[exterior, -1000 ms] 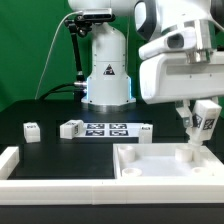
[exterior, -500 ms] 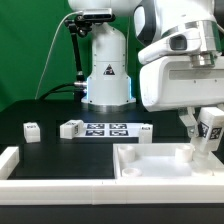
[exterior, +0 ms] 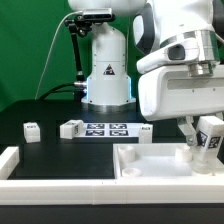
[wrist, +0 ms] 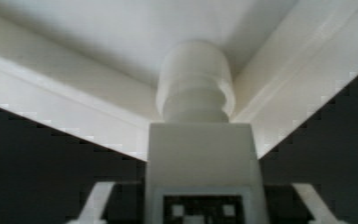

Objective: Assemble one leg

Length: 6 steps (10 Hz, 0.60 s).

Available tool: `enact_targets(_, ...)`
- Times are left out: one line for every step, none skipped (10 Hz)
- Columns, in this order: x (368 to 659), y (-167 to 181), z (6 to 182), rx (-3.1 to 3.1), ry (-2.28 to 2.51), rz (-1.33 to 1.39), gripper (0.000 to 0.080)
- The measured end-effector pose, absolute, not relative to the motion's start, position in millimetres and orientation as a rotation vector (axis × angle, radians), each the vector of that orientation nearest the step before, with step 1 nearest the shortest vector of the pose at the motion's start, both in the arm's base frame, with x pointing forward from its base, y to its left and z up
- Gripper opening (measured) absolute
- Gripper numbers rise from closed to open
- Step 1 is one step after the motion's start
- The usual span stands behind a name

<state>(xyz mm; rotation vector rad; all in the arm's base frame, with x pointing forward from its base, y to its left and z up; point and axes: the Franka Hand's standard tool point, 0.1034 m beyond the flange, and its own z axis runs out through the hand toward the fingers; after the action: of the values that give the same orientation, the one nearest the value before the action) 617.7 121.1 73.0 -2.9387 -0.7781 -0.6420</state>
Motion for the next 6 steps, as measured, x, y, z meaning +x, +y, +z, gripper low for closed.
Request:
enact_targets(617,121,70.5,-2.935,-0.775,-0.665,0.0287)
enact_targets(614,121,64.6,-2.933,-0.773,-0.671,0.0287)
enact_targets(612,121,61.8,-2.926,-0.768,-0.703,0.0287)
enact_targets(611,121,61.4,-2.921,-0.765,-0.736,0.0287)
enact_targets(609,121,59.7,-2.919,-0.764,-0.744,0.0287)
enact_targets(606,120,57.6,-2.917,-0.76,-0.756,0.0287)
